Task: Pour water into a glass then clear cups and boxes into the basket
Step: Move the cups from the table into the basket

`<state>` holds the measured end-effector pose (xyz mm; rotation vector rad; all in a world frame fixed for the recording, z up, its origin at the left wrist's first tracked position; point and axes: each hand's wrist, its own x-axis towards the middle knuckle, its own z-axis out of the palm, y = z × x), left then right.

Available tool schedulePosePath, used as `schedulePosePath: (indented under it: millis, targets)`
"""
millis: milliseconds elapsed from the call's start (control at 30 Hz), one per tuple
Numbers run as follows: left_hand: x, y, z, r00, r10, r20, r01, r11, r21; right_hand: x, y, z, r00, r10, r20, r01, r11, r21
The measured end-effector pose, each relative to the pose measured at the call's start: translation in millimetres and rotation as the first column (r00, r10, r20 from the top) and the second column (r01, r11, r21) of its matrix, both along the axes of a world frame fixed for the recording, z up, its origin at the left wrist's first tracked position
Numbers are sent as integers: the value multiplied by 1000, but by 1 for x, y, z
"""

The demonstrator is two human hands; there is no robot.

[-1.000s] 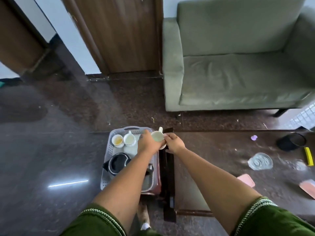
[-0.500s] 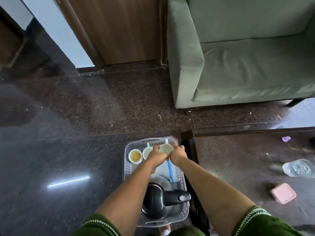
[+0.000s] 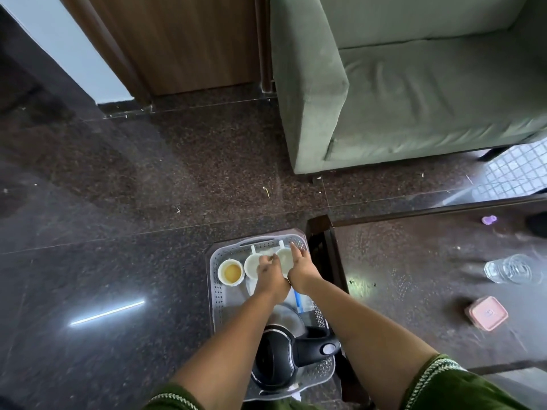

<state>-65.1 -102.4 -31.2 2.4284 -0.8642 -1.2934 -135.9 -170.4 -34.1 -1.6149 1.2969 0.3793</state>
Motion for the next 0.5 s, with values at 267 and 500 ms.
schedulePosePath:
  millis: [267,500]
  targets:
    - [-11,-13,33,983,-49,176,56,998,-38,-40,-9,26,987,-134,85,151,959,-241]
    - [-83,-61,66,962,-101,255,151,971,-183,-143,-34,60,922,-355,157,388,860,-333]
